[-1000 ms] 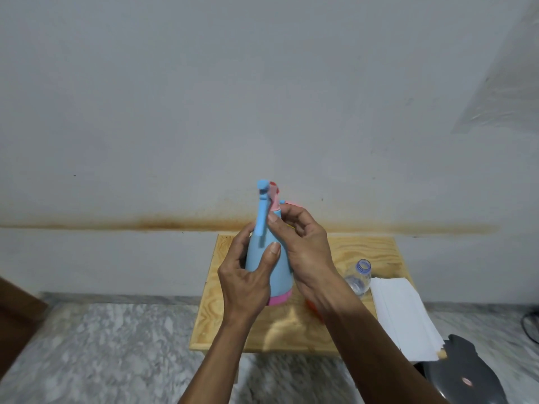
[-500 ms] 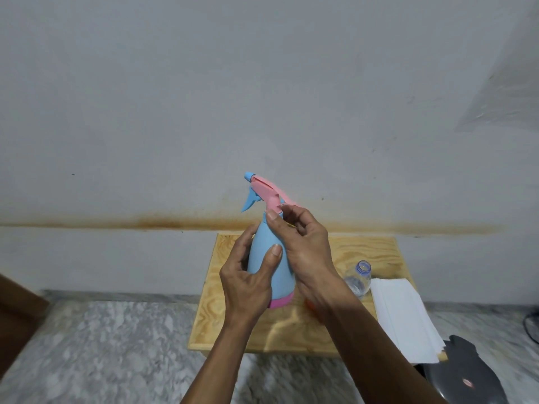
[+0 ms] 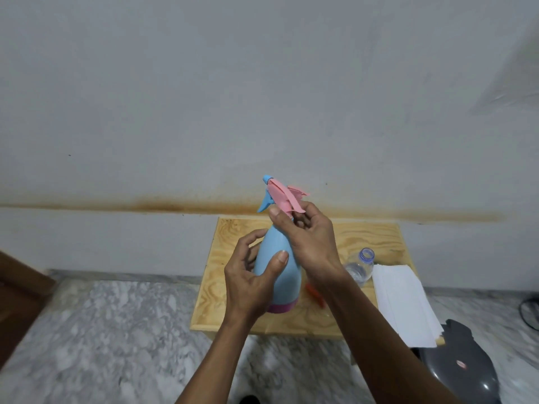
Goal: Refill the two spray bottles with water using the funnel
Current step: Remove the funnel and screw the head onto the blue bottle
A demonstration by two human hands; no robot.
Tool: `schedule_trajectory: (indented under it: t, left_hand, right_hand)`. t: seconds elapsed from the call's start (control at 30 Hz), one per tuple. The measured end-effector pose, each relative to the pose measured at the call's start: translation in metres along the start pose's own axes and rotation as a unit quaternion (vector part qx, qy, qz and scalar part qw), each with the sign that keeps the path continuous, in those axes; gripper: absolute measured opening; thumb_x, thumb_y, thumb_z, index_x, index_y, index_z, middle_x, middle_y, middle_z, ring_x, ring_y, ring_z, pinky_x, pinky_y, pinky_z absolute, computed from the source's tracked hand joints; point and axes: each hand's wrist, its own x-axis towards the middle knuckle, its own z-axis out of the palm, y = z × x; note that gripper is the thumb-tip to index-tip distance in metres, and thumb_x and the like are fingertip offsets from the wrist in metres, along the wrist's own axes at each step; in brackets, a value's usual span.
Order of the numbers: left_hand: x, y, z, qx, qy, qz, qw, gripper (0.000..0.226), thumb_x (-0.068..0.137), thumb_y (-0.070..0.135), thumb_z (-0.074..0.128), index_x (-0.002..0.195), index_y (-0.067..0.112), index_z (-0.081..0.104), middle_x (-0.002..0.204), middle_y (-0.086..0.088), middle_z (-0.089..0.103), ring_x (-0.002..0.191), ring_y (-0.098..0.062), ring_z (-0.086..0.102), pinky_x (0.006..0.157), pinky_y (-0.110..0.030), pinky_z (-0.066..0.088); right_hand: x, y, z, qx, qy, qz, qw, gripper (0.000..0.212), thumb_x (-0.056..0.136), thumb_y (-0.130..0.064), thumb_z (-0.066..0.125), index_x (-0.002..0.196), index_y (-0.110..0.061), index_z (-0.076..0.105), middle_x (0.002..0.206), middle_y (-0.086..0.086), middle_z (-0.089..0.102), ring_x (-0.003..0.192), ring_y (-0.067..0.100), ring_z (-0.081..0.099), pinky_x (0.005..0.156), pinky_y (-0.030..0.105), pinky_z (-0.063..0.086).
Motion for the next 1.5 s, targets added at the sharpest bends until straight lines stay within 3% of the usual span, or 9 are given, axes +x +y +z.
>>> schedule_trajectory:
  t: [0.07,0.13,0.33,0.47,0.57,0.73,0.93,1.37,1.5]
  left_hand:
    - [-0.005,-0.009,-0.002,0.001,-0.03,-0.022,0.999,0.05,0.063,0.051,0.078,0.109,0.038,0.064,0.097,0.0,0.078,0.085,-0.018,0.075,0.065,-0.032,0.059]
    - [-0.012,-0.022,-0.004,-0.01,-0.047,-0.055,0.997,0.052,0.062,0.049,0.079,0.107,0.029,0.061,0.093,-0.004,0.079,0.08,-0.025,0.075,0.063,-0.041,0.058]
    - [-0.035,-0.073,-0.018,0.064,-0.089,-0.101,0.989,0.047,0.081,0.064,0.062,0.111,0.028,0.059,0.1,0.001,0.074,0.088,-0.019,0.073,0.071,-0.051,0.059]
    - [-0.047,-0.101,-0.026,0.106,-0.076,-0.128,0.983,0.05,0.089,0.067,0.039,0.102,0.024,0.062,0.089,0.007,0.07,0.08,-0.004,0.066,0.066,-0.025,0.05]
    - [-0.054,-0.121,-0.035,0.148,-0.054,-0.128,0.979,0.049,0.091,0.064,0.032,0.088,0.025,0.06,0.079,0.005,0.066,0.073,-0.005,0.062,0.064,-0.025,0.044]
    - [-0.059,-0.138,-0.05,0.152,-0.043,-0.166,0.973,0.054,0.092,0.06,0.035,0.086,0.014,0.063,0.079,0.002,0.068,0.072,-0.005,0.063,0.064,-0.022,0.044]
    - [-0.075,-0.155,-0.074,0.171,-0.025,-0.177,0.969,0.064,0.087,0.065,0.032,0.085,0.009,0.063,0.078,-0.002,0.068,0.073,-0.01,0.063,0.059,-0.019,0.041]
    - [-0.084,-0.153,-0.081,0.163,-0.03,-0.194,0.967,0.047,0.097,0.045,0.041,0.085,0.005,0.064,0.076,-0.004,0.068,0.069,-0.005,0.063,0.055,-0.017,0.041]
    - [-0.082,-0.153,-0.077,0.173,-0.037,-0.193,0.965,0.033,0.106,0.025,0.045,0.087,0.005,0.064,0.076,-0.001,0.067,0.07,-0.004,0.062,0.056,-0.014,0.04]
  right_hand:
    - [0.005,0.005,-0.001,-0.03,-0.008,-0.001,1.0,0.034,0.086,-0.046,0.072,0.111,-0.024,0.068,0.098,-0.008,0.072,0.089,0.004,0.066,0.076,0.016,0.05]
    - [0.007,0.017,0.001,-0.07,-0.014,0.012,0.997,0.031,0.093,-0.044,0.063,0.105,-0.016,0.071,0.082,-0.012,0.07,0.072,-0.006,0.06,0.064,0.008,0.042]
    - [-0.001,0.078,0.017,-0.092,0.059,0.1,0.989,0.036,0.095,-0.041,0.058,0.082,-0.009,0.069,0.076,0.003,0.07,0.07,0.012,0.06,0.07,0.033,0.048]
    - [-0.009,0.11,0.032,-0.134,0.07,0.158,0.976,0.042,0.094,-0.047,0.054,0.082,-0.008,0.066,0.077,0.01,0.068,0.075,0.026,0.064,0.072,0.04,0.05]
    - [-0.014,0.124,0.044,-0.193,0.053,0.174,0.964,0.047,0.098,-0.046,0.047,0.084,-0.005,0.066,0.083,0.01,0.069,0.08,0.026,0.061,0.07,0.034,0.041]
    - [-0.021,0.148,0.059,-0.223,0.038,0.205,0.952,0.056,0.101,-0.052,0.038,0.084,-0.007,0.069,0.088,0.009,0.071,0.088,0.027,0.063,0.085,0.039,0.046]
    - [-0.037,0.169,0.079,-0.25,0.014,0.233,0.94,0.059,0.1,-0.056,0.032,0.085,-0.013,0.07,0.095,0.009,0.071,0.088,0.026,0.057,0.081,0.034,0.036]
    - [-0.048,0.174,0.084,-0.279,0.013,0.239,0.93,0.062,0.095,-0.062,0.031,0.086,-0.016,0.071,0.097,0.009,0.072,0.095,0.032,0.062,0.086,0.041,0.044]
    - [-0.047,0.17,0.082,-0.283,0.032,0.25,0.925,0.068,0.086,-0.069,0.029,0.079,-0.016,0.071,0.09,0.006,0.073,0.092,0.03,0.064,0.088,0.045,0.048]
